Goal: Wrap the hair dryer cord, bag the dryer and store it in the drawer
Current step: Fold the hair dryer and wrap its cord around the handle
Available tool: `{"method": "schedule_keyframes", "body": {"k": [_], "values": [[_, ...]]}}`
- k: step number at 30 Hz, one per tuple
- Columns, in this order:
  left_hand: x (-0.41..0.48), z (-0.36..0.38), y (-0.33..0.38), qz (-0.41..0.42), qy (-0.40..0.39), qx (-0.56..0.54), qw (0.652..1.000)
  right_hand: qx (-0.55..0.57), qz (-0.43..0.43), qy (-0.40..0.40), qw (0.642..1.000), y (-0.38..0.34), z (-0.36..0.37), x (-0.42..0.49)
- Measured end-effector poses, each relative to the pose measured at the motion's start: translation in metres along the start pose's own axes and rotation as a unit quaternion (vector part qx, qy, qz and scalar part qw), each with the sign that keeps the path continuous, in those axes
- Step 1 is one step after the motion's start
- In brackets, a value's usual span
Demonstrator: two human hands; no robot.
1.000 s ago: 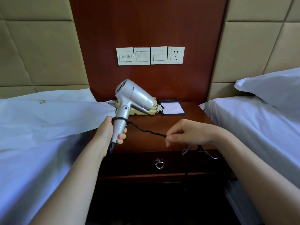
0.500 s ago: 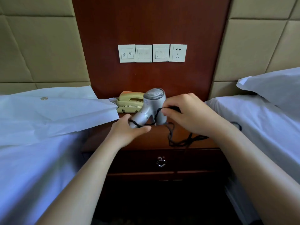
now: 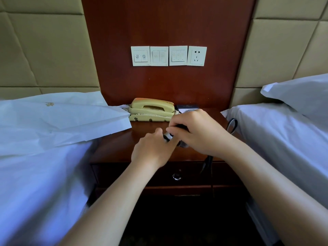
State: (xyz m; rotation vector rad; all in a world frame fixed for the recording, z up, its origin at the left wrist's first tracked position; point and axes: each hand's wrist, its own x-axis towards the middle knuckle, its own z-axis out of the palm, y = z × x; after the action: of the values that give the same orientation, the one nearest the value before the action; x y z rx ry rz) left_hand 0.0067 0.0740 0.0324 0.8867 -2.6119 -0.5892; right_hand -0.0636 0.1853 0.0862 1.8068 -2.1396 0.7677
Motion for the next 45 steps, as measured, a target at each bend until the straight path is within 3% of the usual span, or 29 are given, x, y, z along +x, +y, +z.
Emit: {"method": "schedule_keyframes", "body": {"k": [6, 13, 22, 28, 35, 40, 45], "values": [[0.002, 0.000, -0.006, 0.057, 0.008, 0.012, 0.998, -0.007, 0.036, -0.011, 0.999, 0.019, -0.009, 0.001], [0.009, -0.007, -0.022, 0.066, 0.005, -0.021, 0.998, -0.033, 0.065, -0.032, 0.997, 0.047, -0.008, -0.003], [0.010, -0.017, -0.029, 0.060, -0.083, -0.088, 0.991, -0.078, 0.111, 0.011, 0.991, 0.084, -0.008, -0.013], [0.007, -0.020, -0.022, 0.049, -0.183, -0.150, 0.970, 0.064, 0.132, 0.044, 0.988, 0.101, -0.012, -0.020], [0.005, -0.025, -0.025, 0.052, -0.288, -0.301, 0.908, 0.145, 0.163, 0.058, 0.974, 0.110, -0.003, -0.026], [0.011, -0.021, -0.027, 0.058, -0.319, -0.450, 0.832, 0.278, 0.261, 0.052, 0.923, 0.097, 0.002, -0.031], [0.019, -0.019, -0.040, -0.002, -0.308, -0.538, 0.785, 0.248, 0.283, 0.014, 0.926, 0.103, 0.023, -0.031]]}}
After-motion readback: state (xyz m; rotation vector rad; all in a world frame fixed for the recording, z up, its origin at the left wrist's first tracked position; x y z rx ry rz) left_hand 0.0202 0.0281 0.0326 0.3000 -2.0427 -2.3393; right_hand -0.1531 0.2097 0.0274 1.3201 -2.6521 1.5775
